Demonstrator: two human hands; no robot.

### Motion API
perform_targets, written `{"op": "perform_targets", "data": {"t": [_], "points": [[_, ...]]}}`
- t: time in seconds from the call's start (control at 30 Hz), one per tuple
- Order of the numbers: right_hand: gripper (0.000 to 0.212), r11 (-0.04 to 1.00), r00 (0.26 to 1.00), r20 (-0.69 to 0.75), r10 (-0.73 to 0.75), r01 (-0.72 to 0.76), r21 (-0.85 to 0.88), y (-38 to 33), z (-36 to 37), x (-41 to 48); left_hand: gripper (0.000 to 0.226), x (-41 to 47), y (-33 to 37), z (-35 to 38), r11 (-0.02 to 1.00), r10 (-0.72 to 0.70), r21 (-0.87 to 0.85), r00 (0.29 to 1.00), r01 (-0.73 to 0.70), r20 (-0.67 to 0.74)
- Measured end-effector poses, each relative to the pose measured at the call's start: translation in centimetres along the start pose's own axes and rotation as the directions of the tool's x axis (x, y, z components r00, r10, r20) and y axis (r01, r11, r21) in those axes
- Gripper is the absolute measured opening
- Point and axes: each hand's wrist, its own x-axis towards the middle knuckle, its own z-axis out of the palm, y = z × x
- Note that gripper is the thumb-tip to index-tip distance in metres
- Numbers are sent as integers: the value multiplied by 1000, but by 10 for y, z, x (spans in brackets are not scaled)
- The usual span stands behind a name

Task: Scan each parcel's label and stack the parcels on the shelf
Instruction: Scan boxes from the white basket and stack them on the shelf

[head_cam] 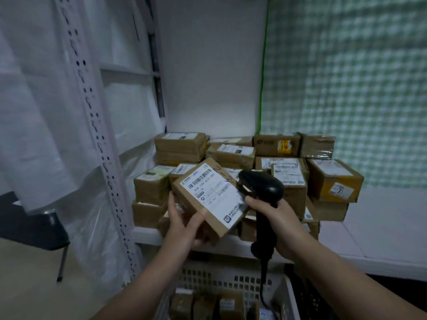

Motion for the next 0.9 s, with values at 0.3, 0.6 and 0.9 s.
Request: {"op": "perform_targets", "data": {"t": [0.3,0.6,0.9], "points": [[31,993,979,-178,-97,107,44,-81,-34,56,65,87,75,66,999,-44,10,987,43,156],[32,985,975,-217,38,-73,-156,-171,-133,106,58,169,97,189,988,-139,-24,958,149,250],[10,890,976,-219,-14,-87,-447,-153,-161,178,32,203,73,229,967,-34,252,976,-21,213]]}}
